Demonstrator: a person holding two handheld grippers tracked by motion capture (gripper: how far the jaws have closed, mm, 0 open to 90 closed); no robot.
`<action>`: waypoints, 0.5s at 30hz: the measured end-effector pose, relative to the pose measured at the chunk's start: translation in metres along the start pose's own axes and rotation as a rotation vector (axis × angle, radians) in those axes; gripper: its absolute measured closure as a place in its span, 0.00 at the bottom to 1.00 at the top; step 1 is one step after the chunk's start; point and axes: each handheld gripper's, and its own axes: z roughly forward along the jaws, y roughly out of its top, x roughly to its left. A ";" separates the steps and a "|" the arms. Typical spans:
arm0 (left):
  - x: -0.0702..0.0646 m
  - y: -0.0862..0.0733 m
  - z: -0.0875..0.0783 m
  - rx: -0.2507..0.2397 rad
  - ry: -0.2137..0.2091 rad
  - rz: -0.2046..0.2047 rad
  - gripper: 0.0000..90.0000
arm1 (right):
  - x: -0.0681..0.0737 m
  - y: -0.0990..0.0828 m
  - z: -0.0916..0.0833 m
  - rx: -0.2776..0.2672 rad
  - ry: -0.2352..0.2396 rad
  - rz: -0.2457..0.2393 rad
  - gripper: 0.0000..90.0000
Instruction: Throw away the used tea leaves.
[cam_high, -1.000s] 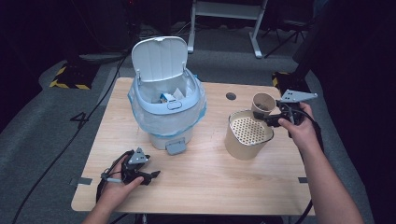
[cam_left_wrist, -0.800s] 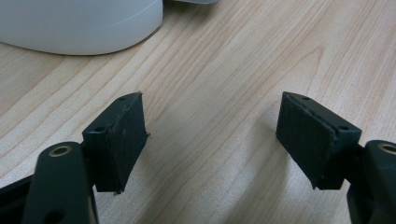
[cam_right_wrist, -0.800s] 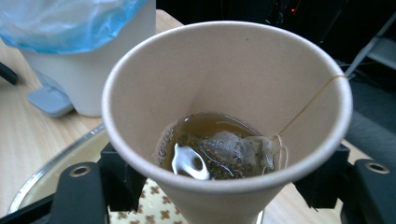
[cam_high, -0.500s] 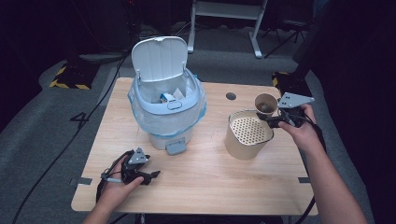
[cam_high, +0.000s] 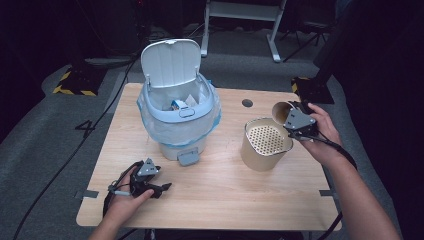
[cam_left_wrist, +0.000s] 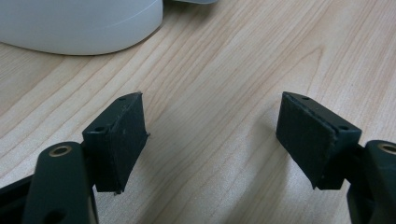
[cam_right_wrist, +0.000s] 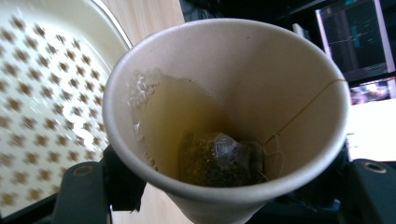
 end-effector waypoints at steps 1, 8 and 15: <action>0.000 0.000 0.000 0.000 0.000 0.000 0.27 | 0.001 0.001 0.000 0.021 -0.016 -0.031 0.35; 0.000 0.000 0.000 0.000 0.000 0.000 0.27 | 0.017 0.009 0.000 0.182 -0.178 -0.381 0.35; 0.000 0.000 0.000 0.000 0.000 0.000 0.27 | 0.036 0.015 0.001 0.313 -0.368 -0.765 0.36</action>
